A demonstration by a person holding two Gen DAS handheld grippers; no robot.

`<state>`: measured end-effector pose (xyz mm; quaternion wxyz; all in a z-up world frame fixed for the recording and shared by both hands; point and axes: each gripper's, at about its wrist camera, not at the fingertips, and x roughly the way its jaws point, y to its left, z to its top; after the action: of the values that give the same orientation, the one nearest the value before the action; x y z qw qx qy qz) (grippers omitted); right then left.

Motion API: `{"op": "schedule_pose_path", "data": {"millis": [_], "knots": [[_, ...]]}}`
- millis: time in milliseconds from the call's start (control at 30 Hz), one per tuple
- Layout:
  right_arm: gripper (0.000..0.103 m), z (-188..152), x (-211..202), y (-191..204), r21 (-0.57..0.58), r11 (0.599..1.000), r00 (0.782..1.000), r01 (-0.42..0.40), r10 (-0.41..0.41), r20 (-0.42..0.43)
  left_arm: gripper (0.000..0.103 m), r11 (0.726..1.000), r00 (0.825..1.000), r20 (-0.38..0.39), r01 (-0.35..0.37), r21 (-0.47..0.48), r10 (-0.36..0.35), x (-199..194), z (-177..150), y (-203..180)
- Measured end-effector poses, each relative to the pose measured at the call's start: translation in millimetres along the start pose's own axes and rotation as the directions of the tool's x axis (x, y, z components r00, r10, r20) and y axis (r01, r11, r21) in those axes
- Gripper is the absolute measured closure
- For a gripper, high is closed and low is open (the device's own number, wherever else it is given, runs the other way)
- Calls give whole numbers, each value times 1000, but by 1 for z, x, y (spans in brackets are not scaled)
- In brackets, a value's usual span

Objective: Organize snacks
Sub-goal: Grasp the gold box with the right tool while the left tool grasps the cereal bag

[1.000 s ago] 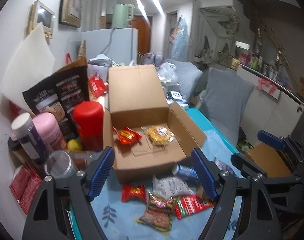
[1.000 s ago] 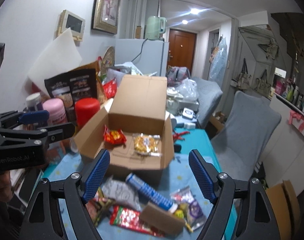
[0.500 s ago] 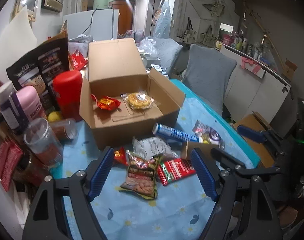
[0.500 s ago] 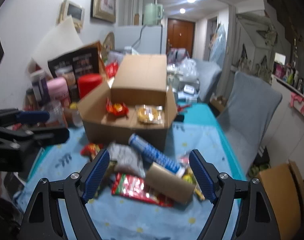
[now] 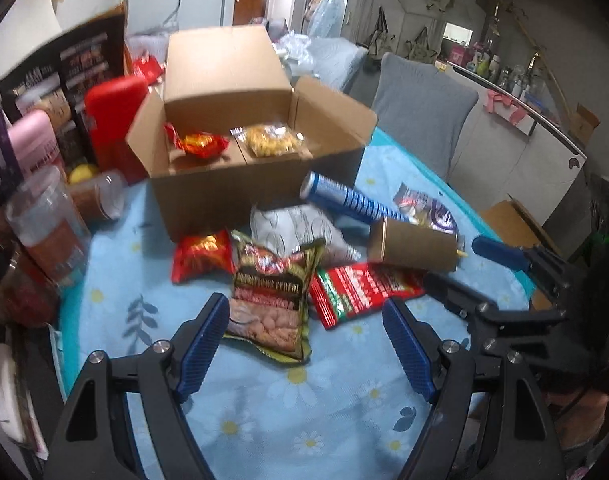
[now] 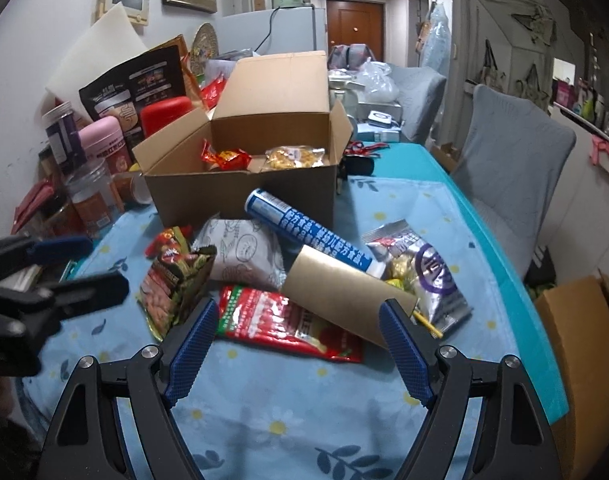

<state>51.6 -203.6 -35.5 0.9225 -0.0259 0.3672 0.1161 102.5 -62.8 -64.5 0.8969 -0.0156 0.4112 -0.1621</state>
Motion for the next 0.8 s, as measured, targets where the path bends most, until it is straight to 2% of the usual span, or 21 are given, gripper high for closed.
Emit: {"op": "schedule_pose_path", "data": {"millis": [133,333,367,467,800], "knots": [[20,4,12,-3,-12,1000,999,-25,25,-23,24,999,1000,-13,-27,33,28,9,-1,0],[18,7,16,-8,-20,1000,1000,3,-3,-1,24,999,999,-26,-27,25,27,24,8,7],[15,7,16,-10,-18,1000,1000,7,-7,4,24,999,999,-28,-31,29,32,28,10,8],[15,7,20,-16,-17,1000,1000,20,-20,13,24,997,997,-40,-58,47,60,40,13,9],[11,9,42,-35,-32,996,996,88,-89,-15,24,995,976,-195,-100,-26,93,96,5,28]]}}
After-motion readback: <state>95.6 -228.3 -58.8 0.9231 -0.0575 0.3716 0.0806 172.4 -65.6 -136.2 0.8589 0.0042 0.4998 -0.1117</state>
